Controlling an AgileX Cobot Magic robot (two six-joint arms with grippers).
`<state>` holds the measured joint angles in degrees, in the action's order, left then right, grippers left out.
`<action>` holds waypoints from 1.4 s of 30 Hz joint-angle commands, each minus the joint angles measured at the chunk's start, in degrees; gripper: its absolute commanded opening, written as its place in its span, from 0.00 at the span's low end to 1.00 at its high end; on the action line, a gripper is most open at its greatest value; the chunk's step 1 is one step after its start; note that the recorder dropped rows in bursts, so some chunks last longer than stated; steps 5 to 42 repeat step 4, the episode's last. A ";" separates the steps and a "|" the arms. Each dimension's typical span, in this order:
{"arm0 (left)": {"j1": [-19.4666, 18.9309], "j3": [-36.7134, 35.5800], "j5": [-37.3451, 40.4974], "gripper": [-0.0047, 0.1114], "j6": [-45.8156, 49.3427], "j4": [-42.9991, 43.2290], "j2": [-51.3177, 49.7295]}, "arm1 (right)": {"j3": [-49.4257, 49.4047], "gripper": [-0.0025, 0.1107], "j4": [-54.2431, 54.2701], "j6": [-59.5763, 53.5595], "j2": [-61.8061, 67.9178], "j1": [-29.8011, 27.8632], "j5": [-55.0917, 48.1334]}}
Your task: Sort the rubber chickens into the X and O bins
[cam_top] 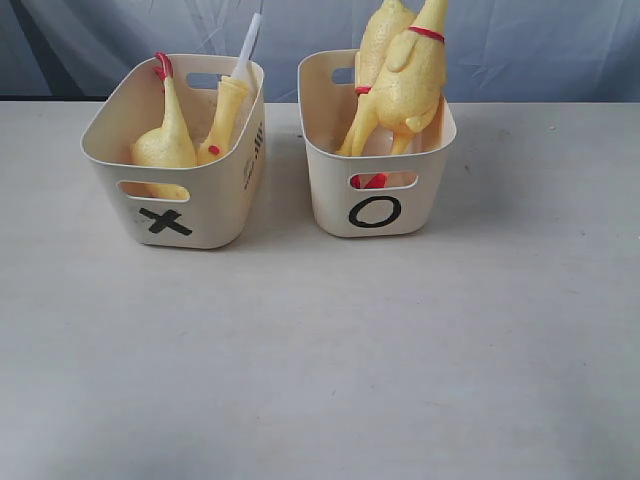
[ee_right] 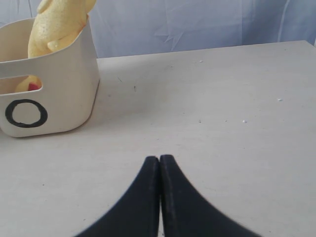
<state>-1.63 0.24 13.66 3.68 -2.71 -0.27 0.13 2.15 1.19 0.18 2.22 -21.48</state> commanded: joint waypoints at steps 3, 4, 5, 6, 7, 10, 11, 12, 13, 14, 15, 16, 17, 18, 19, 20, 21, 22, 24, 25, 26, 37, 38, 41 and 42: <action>0.15 -0.24 -0.46 0.04 0.01 0.04 0.27 | -0.13 0.02 -0.08 -0.05 -0.18 0.19 0.65; 0.15 -0.24 -0.46 0.04 0.01 0.04 0.27 | -0.13 0.02 -0.08 -0.05 -0.18 0.19 0.65; 0.15 -0.24 -0.46 0.04 0.01 0.04 0.27 | -0.13 0.02 -0.08 -0.05 -0.18 0.19 0.65; 0.15 -0.24 -0.46 0.04 0.01 0.04 0.27 | -0.13 0.02 -0.08 -0.05 -0.18 0.19 0.65; 0.15 -0.24 -0.46 0.04 0.01 0.04 0.27 | -0.13 0.02 -0.08 -0.05 -0.18 0.19 0.65; 0.15 -0.24 -0.46 0.04 0.01 0.04 0.27 | -0.13 0.02 -0.08 -0.05 -0.18 0.19 0.65; 0.15 -0.24 -0.46 0.04 0.01 0.04 0.27 | -0.13 0.02 -0.08 -0.05 -0.18 0.19 0.65; 0.15 -0.24 -0.46 0.04 0.01 0.04 0.27 | -0.13 0.02 -0.08 -0.05 -0.18 0.19 0.65; 0.15 -0.24 -0.46 0.04 0.01 0.04 0.27 | -0.13 0.02 -0.08 -0.05 -0.18 0.19 0.65; 0.15 -0.24 -0.46 0.04 0.01 0.04 0.27 | -0.13 0.02 -0.08 -0.05 -0.18 0.19 0.65; 0.15 -0.24 -0.46 0.04 0.01 0.04 0.27 | -0.13 0.02 -0.08 -0.05 -0.18 0.19 0.65; 0.15 -0.24 -0.46 0.04 0.01 0.04 0.27 | -0.13 0.02 -0.08 -0.05 -0.18 0.19 0.65; 0.15 -0.24 -0.46 0.04 0.01 0.04 0.27 | -0.13 0.02 -0.08 -0.05 -0.18 0.19 0.65; 0.15 -0.24 -0.46 0.04 0.01 0.04 0.27 | -0.13 0.02 -0.08 -0.05 -0.18 0.19 0.65; 0.15 -0.24 -0.46 0.04 0.01 0.04 0.27 | -0.13 0.02 -0.08 -0.05 -0.18 0.19 0.65; 0.15 -0.24 -0.46 0.04 0.01 0.04 0.27 | -0.13 0.02 -0.08 -0.05 -0.18 0.19 0.65; 0.15 -0.24 -0.46 0.04 0.01 0.04 0.27 | -0.13 0.02 -0.08 -0.05 -0.18 0.19 0.65; 0.15 -0.24 -0.46 0.04 0.01 0.04 0.27 | -0.13 0.02 -0.08 -0.05 -0.18 0.19 0.65; 0.15 -0.24 -0.46 0.04 0.01 0.04 0.27 | -0.13 0.02 -0.08 -0.05 -0.18 0.19 0.65; 0.15 -0.24 -0.46 0.04 0.01 0.04 0.27 | -0.13 0.02 -0.08 -0.05 -0.18 0.19 0.65; 0.15 -0.24 -0.46 0.04 0.01 0.04 0.27 | -0.13 0.02 -0.08 -0.05 -0.18 0.19 0.65; 0.15 -0.24 -0.46 0.04 0.01 0.04 0.27 | -0.13 0.02 -0.08 -0.05 -0.18 0.19 0.65; 0.15 -0.24 -0.46 0.04 0.01 0.04 0.27 | -0.13 0.02 -0.08 -0.05 -0.18 0.19 0.65; 0.15 -0.24 -0.46 0.04 0.01 0.04 0.27 | -0.13 0.02 -0.08 -0.05 -0.18 0.19 0.65; 0.15 -0.24 -0.46 0.04 0.01 0.04 0.27 | -0.13 0.02 -0.08 -0.05 -0.18 0.19 0.65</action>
